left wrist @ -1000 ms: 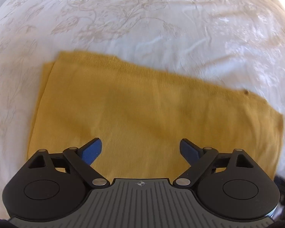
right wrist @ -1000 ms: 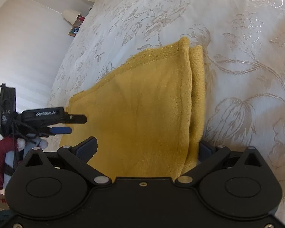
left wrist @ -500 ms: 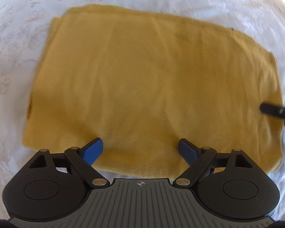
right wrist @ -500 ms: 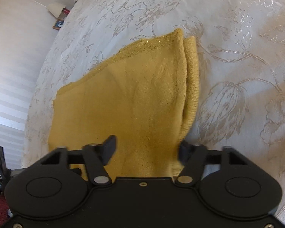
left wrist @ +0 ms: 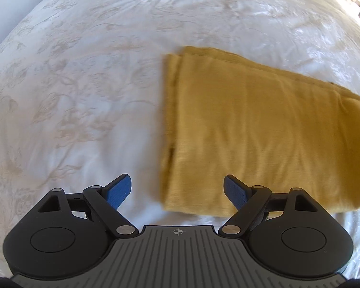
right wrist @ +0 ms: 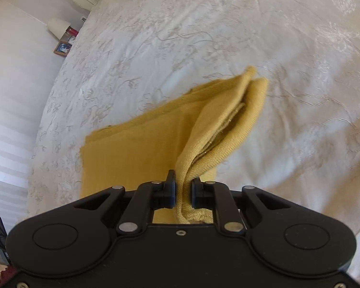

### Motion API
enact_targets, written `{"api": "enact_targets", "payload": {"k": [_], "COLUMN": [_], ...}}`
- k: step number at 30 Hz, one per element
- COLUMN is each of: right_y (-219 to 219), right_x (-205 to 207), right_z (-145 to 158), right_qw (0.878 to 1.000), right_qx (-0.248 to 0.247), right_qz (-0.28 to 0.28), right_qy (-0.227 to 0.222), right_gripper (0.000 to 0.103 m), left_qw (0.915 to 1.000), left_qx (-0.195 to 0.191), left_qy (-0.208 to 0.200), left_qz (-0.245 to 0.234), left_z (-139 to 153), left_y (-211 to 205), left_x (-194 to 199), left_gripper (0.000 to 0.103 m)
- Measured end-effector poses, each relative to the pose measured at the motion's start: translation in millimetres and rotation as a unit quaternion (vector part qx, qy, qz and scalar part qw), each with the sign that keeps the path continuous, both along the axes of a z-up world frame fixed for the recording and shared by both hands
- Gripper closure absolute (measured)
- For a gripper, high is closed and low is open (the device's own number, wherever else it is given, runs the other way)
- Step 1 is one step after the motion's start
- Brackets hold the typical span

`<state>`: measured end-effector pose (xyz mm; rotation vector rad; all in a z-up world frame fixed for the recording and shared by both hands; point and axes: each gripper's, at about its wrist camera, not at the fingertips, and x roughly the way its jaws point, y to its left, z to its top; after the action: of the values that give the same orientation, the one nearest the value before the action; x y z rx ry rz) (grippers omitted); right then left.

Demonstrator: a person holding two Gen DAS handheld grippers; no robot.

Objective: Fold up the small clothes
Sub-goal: 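Grasp the sweater edge with the right gripper and fold it over lengthwise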

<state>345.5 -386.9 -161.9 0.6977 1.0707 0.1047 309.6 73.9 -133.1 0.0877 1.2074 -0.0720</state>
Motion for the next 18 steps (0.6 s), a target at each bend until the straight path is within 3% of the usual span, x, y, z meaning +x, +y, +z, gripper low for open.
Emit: {"api": "enact_targets", "payload": {"k": [8,18], "right_y": [107.2,225.0], "right_x": [45.1,90.4], "right_z": [21.6,-13.2], "right_qw": [0.998,0.993], "right_qx": [-0.005,-0.039], "right_qz": [0.052,0.111], "right_qy": [-0.022,0.011], "right_gripper": [0.083,0.083], "left_qw": [0.9994,0.9989], "left_qx": [-0.032,-0.044], "left_qy": [0.009,0.010], "left_qz": [0.010,0.014], "left_z": [-2.8,-0.8], "left_y": [65.9,119.8], "left_x": [9.2,30.5], "left_gripper": [0.019,0.019]}}
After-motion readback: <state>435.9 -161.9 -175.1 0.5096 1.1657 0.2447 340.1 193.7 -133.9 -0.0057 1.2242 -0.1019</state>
